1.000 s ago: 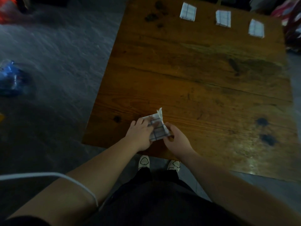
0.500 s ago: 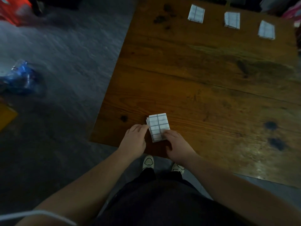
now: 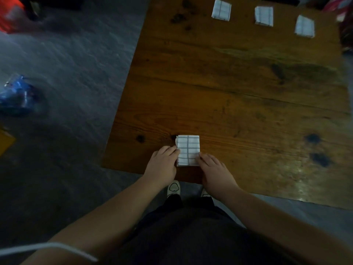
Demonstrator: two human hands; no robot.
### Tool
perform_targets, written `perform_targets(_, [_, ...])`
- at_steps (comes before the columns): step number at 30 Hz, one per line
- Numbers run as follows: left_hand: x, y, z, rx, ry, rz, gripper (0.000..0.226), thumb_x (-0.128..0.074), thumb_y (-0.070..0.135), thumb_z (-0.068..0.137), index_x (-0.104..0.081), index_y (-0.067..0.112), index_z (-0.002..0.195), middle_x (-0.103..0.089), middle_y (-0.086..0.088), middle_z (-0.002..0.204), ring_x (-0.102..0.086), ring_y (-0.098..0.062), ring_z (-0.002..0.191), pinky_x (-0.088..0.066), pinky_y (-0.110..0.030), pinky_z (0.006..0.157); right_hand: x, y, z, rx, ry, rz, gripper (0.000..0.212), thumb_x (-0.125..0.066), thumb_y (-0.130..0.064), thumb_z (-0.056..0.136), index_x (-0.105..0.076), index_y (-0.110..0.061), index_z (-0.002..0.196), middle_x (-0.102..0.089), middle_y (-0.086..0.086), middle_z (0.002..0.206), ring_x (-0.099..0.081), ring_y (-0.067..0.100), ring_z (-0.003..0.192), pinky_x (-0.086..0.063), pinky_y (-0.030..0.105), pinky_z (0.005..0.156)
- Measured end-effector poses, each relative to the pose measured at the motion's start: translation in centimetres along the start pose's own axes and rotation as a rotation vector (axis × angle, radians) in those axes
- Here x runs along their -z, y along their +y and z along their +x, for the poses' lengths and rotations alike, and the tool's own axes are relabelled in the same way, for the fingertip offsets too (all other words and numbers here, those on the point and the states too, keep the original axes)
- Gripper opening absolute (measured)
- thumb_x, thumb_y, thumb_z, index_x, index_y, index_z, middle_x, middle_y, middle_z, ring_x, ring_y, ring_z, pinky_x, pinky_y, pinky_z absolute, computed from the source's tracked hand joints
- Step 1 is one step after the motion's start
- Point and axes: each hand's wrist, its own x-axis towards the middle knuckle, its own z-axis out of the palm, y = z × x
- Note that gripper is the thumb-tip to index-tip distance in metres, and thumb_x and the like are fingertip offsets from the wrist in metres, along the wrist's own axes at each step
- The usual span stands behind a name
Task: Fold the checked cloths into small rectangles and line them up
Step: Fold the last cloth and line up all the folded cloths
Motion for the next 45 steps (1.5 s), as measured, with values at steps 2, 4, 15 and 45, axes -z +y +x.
perform_targets(2, [0.2,-0.1,-0.1,0.017,0.017,-0.009,0.058,-0.05,0.018,0.099,-0.035,0.021,0.155,-0.031,0.001,0.162,-0.02,-0.02,0.15,-0.022,-0.043,0.121,-0.5,0.6,-0.5,0.031,-0.016,-0.031,0.076,-0.055,-0.019,0.099,-0.014,-0.026,0.162,-0.007,-0.006,0.17,-0.001,0.016,0.157,-0.011,0.041,0.127])
perform_targets(4, [0.3,-0.1,-0.2,0.023,0.064,-0.03,0.053,-0.051,0.019,0.099,-0.041,0.021,0.151,-0.034,0.0,0.158,-0.023,-0.021,0.147,-0.026,-0.044,0.121,-0.7,1.0,-0.7,0.061,-0.025,-0.042,0.077,-0.055,-0.02,0.099,-0.012,-0.027,0.162,-0.004,-0.007,0.171,0.002,0.015,0.157,-0.006,0.04,0.126])
perform_targets(15, [-1.5,1.4,2.2,-0.164,-0.034,0.132,0.067,-0.043,0.042,0.105,-0.014,0.021,0.161,-0.009,-0.003,0.17,0.004,-0.019,0.156,-0.001,-0.041,0.126,-0.8,0.8,-1.1,0.104,-0.03,-0.1,0.08,-0.053,-0.021,0.099,-0.005,-0.027,0.163,0.005,-0.006,0.171,0.009,0.014,0.156,0.009,0.035,0.119])
perform_targets(45, [-4.7,1.4,3.6,-0.113,0.015,0.293,0.07,0.0,0.045,0.099,0.002,0.012,0.161,0.016,-0.01,0.165,0.012,-0.026,0.156,0.006,-0.047,0.125,-0.7,2.4,-0.4,0.188,-0.025,-0.121,0.063,-0.04,-0.031,0.103,-0.02,-0.023,0.162,-0.017,-0.003,0.17,-0.009,0.015,0.157,-0.001,0.035,0.123])
